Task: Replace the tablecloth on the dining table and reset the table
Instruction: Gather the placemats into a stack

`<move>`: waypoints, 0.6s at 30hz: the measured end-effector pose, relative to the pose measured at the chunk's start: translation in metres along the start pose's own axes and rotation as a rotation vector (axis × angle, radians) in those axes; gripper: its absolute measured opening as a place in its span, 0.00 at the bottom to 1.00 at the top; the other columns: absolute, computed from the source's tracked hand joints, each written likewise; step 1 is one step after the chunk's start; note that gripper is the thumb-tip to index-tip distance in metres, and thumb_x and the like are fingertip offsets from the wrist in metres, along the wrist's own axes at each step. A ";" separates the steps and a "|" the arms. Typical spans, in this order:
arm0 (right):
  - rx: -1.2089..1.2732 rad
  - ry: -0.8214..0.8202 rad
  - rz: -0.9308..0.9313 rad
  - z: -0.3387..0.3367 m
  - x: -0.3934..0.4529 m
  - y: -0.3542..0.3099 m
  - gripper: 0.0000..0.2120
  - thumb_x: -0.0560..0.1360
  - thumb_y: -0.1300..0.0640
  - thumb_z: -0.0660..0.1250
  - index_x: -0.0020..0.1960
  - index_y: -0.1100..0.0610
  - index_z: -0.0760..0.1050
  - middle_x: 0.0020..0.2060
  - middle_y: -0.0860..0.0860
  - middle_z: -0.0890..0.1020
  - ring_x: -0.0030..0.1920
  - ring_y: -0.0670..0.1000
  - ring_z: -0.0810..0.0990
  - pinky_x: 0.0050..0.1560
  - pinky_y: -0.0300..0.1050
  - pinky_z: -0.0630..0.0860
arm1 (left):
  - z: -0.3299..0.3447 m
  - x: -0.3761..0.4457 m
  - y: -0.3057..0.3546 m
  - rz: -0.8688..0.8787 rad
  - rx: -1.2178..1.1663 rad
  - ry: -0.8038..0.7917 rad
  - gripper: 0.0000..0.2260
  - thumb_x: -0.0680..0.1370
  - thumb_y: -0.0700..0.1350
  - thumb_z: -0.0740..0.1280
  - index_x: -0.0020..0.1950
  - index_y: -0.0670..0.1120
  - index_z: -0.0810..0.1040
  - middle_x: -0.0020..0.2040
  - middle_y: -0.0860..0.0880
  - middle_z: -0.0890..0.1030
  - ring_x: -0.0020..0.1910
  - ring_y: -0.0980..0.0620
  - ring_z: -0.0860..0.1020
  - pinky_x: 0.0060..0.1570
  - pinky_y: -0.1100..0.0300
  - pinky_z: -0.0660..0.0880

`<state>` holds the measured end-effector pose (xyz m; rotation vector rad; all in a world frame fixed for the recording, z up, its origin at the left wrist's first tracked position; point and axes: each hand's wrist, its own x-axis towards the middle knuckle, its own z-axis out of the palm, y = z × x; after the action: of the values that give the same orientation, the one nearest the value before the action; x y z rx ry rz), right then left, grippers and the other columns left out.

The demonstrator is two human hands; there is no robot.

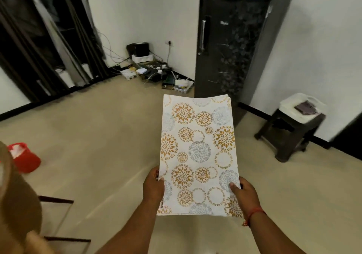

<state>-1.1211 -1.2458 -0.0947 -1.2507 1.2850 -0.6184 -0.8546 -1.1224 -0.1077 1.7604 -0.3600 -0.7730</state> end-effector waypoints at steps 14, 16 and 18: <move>-0.111 -0.467 -0.059 0.234 0.271 -0.149 0.09 0.80 0.62 0.65 0.55 0.51 0.81 0.50 0.49 0.87 0.50 0.54 0.86 0.54 0.60 0.81 | -0.082 0.228 0.068 -0.057 -0.124 0.512 0.20 0.78 0.29 0.60 0.57 0.54 0.77 0.52 0.54 0.81 0.52 0.52 0.79 0.55 0.58 0.74; -0.112 -0.492 -0.052 0.282 0.297 -0.164 0.09 0.80 0.62 0.65 0.55 0.51 0.81 0.49 0.49 0.87 0.50 0.54 0.86 0.54 0.59 0.81 | -0.109 0.268 0.072 -0.088 -0.126 0.533 0.21 0.78 0.29 0.60 0.57 0.54 0.76 0.51 0.55 0.80 0.52 0.52 0.78 0.54 0.59 0.72; -0.133 -0.514 -0.051 0.326 0.318 -0.184 0.10 0.80 0.62 0.65 0.55 0.51 0.81 0.49 0.49 0.87 0.50 0.53 0.86 0.54 0.59 0.81 | -0.136 0.306 0.075 -0.115 -0.094 0.552 0.20 0.78 0.30 0.61 0.57 0.55 0.76 0.53 0.53 0.81 0.55 0.50 0.79 0.56 0.57 0.74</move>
<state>-0.6870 -1.4757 -0.0986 -1.4396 0.8753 -0.2215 -0.5287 -1.2292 -0.1128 1.8318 0.1467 -0.3485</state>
